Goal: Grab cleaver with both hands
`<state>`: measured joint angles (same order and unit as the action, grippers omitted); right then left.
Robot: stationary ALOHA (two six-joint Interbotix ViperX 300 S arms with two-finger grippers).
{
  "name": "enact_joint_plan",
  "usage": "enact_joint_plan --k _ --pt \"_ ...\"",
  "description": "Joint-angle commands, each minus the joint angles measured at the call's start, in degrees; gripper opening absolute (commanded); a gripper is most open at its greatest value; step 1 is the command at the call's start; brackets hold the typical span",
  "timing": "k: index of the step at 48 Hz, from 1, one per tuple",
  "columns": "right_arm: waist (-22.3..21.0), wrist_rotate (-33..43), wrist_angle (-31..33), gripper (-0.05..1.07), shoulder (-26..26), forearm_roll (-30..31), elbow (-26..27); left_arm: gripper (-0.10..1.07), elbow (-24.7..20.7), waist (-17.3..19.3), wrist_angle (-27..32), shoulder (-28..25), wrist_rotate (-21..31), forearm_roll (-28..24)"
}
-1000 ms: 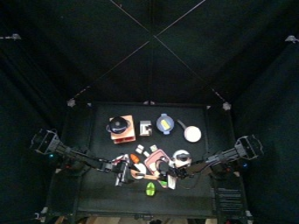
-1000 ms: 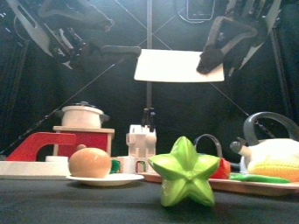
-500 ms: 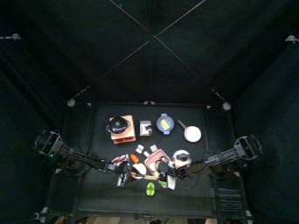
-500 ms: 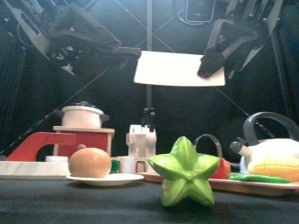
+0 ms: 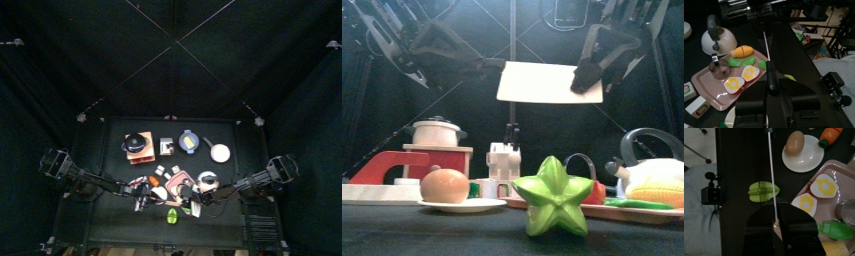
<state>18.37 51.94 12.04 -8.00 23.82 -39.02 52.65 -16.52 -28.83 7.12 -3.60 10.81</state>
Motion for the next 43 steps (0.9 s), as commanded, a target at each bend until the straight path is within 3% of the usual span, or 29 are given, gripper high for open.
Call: enact_joint_plan --k 1,17,43 --pt "-0.1 -0.1 -0.1 0.35 -1.1 0.1 1.3 0.37 -0.5 -0.4 -0.6 -0.7 -0.1 -0.2" --pt "0.0 -0.1 0.0 0.35 -0.4 0.1 1.4 0.37 -0.1 -3.6 -0.5 -2.7 0.0 0.4" --pt "0.3 0.0 0.0 0.35 0.2 0.0 1.3 0.37 0.0 -3.7 -0.6 -3.2 0.0 0.4"
